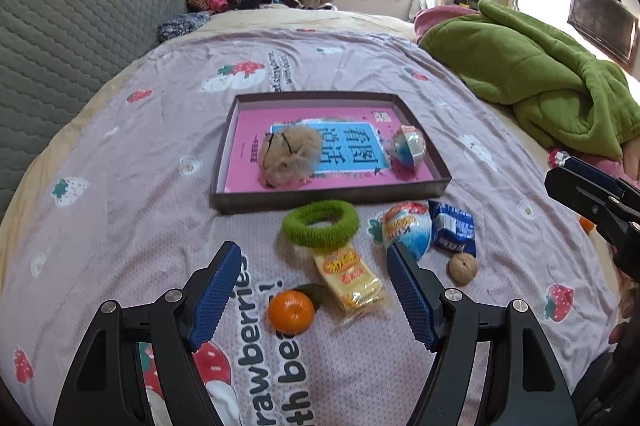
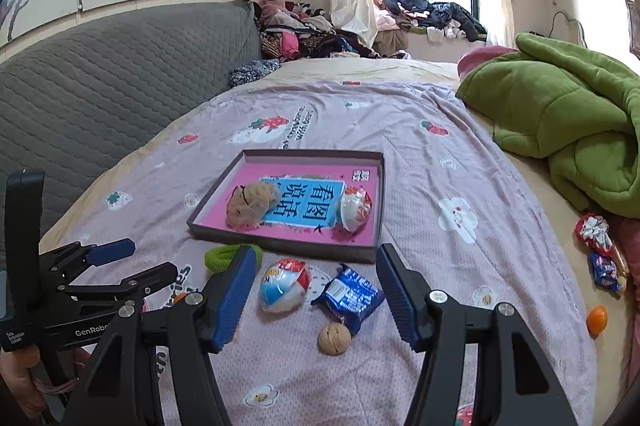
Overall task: Organize objects
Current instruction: 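Withdraw both tools from the box and move toward the orange and walnut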
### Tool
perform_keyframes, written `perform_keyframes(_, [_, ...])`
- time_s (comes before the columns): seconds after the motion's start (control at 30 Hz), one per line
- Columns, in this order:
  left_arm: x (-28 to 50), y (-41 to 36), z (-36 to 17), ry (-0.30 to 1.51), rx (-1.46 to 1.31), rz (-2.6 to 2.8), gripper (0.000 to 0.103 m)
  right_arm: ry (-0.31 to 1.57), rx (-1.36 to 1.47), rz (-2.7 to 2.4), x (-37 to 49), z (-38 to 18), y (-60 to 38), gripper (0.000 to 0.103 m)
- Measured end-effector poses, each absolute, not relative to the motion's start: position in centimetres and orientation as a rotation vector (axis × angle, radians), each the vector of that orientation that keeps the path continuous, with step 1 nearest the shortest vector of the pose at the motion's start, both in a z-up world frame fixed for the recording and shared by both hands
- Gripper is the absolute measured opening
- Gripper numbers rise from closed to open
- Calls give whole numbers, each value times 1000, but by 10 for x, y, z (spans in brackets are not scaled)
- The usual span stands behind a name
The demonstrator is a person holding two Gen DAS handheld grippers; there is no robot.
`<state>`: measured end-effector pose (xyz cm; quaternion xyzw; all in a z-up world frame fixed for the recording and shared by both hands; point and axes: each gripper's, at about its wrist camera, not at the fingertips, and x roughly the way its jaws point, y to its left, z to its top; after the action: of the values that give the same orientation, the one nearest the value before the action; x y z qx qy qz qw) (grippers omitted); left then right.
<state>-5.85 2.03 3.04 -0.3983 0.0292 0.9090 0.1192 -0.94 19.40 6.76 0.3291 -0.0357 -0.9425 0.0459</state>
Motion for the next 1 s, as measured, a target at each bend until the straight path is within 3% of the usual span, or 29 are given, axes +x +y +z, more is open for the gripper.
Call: perform_keyframes(1.0, [-45,-18,-45,161,-1286,2578,76,-148,1282,-2821,4,-8,186,62])
